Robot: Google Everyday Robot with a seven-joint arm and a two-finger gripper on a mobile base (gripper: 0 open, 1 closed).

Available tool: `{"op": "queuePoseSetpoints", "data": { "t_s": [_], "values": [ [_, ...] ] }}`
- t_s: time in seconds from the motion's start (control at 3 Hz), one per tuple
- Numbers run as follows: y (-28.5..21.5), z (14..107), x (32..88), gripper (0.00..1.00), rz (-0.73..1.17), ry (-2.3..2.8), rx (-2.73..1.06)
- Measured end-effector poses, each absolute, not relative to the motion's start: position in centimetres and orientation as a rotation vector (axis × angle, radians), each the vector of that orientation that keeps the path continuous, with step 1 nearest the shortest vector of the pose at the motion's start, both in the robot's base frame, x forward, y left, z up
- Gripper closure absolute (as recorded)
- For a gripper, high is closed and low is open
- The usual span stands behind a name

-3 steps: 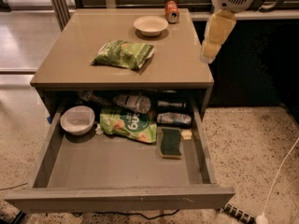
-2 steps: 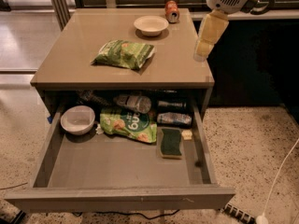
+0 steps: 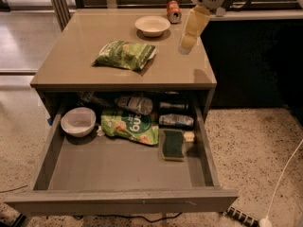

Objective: Place green jalapeno chip bag into top drawer

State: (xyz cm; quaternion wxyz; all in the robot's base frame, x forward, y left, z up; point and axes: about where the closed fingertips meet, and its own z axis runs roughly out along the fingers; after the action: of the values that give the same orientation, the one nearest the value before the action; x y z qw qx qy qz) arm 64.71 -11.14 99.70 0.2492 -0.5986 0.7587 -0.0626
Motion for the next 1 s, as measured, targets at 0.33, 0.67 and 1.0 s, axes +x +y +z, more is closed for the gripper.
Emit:
{"op": "queuePoseSetpoints", "data": {
  "t_s": [0.33,0.67,1.0],
  "values": [
    [-8.78,98.69,65.90,0.00,-0.159,2.052,-1.692],
    [-8.17,98.42,66.08,0.00,-0.154,2.046,-1.711],
    [-8.16,98.41,66.09,0.00,-0.154,2.045,-1.712]
  ]
}}
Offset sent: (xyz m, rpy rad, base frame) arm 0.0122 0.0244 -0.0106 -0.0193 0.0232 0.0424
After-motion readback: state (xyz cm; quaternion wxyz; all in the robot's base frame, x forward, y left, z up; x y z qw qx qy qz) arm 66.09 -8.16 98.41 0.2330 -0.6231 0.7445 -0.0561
